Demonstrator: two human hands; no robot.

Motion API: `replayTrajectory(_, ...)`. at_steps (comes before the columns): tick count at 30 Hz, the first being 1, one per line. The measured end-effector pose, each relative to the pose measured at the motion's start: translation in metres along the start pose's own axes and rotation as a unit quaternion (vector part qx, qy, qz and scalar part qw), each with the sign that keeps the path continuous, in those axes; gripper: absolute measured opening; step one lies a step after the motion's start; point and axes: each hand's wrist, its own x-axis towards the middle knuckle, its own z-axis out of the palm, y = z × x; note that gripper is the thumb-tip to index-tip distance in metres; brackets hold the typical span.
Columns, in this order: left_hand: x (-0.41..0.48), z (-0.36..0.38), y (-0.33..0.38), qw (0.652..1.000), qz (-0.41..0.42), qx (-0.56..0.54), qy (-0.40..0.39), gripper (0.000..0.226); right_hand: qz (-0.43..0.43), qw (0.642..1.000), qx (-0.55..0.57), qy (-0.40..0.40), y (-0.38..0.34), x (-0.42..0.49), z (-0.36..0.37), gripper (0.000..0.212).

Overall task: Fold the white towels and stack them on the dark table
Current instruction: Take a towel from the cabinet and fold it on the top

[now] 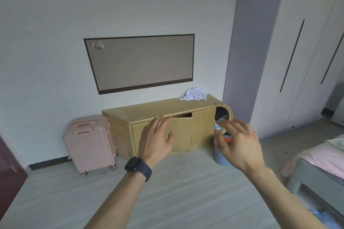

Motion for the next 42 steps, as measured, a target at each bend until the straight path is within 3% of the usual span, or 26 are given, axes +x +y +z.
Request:
replayTrajectory(14, 0.285, 0.209, -0.070, 0.999, -0.009, 0.003, -0.044, 0.054, 0.042, 0.998, 0.015, -0.040, 0.165, 0.217, 0.222, 0.040)
replayTrajectory(24, 0.454, 0.328, -0.138, 0.996, -0.081, 0.011, -0.047, 0.053, 0.047, 0.989, 0.089, -0.104, 0.255, 0.360, 0.394, 0.041)
replayTrajectory(29, 0.533, 0.396, -0.198, 0.991, -0.118, -0.008, -0.056, 0.052, 0.077, 0.980, 0.115, -0.142, 0.285, 0.416, 0.498, 0.031)
replayTrajectory(42, 0.720, 0.561, -0.312, 0.962, -0.178, 0.003, -0.206, 0.053, 0.135, 0.944, 0.084, -0.289, 0.344, 0.543, 0.728, 0.033)
